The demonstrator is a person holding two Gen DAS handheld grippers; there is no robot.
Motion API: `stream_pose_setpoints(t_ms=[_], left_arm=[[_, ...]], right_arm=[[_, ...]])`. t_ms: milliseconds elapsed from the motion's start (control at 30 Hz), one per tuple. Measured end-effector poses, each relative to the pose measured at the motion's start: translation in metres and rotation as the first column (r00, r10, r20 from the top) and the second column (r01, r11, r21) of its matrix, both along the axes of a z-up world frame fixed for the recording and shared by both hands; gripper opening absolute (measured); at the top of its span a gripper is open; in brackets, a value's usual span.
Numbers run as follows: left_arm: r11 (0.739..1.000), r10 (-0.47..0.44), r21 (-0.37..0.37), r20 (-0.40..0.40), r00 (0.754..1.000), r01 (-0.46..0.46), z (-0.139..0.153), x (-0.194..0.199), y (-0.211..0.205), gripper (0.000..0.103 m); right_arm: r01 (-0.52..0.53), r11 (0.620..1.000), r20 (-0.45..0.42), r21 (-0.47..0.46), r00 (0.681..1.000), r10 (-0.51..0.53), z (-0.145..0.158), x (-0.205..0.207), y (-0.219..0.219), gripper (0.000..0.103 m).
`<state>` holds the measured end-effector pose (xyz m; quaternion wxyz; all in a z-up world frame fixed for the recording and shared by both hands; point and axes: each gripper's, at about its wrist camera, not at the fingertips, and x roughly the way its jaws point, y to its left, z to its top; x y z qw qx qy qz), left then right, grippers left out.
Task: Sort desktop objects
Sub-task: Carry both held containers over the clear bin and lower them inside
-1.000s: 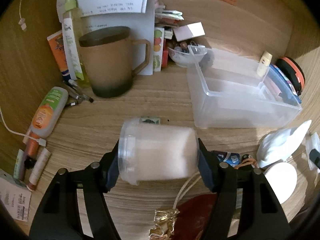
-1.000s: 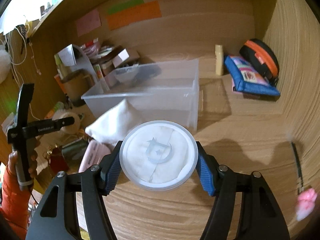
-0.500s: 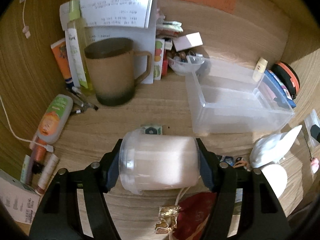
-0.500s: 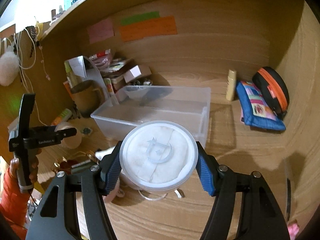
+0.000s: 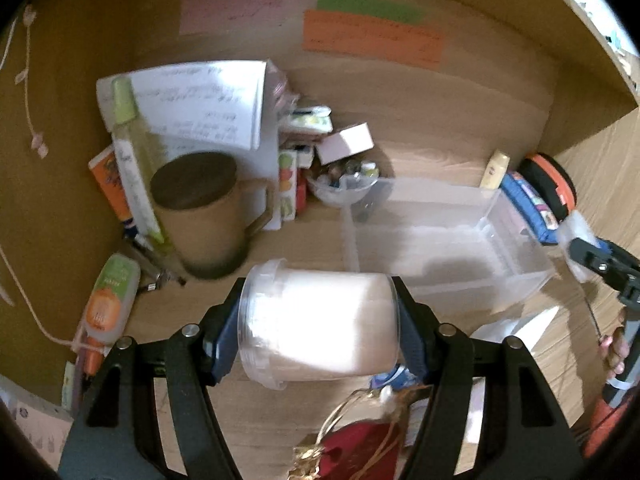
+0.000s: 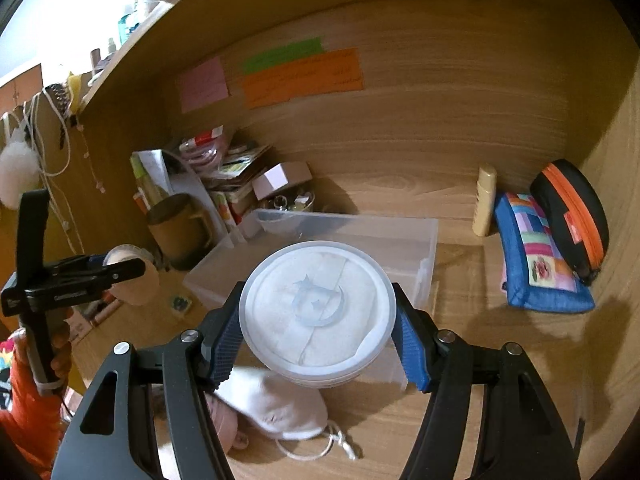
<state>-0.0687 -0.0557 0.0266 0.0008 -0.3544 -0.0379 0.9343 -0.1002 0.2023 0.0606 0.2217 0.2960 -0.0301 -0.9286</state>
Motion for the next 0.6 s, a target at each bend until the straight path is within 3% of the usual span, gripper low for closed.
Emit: stream_pose_setpoints(t_ms=[300, 600], left_arm=[[0.998, -0.051, 0.030, 0.006, 0.999, 0.051, 0.013, -0.027, 0.013, 0.066], [0.995, -0.096, 0.023, 0.027, 0.995, 0.095, 0.008, -0.061, 0.030, 0.066]], right_arm=[[-0.022, 1.000, 0.046, -0.003, 0.999, 0.022, -0.006, -0.039, -0.005, 0.063], [-0.048, 0.998, 0.128, 0.050, 0.991, 0.041, -0.030, -0.075, -0.019, 0.063]])
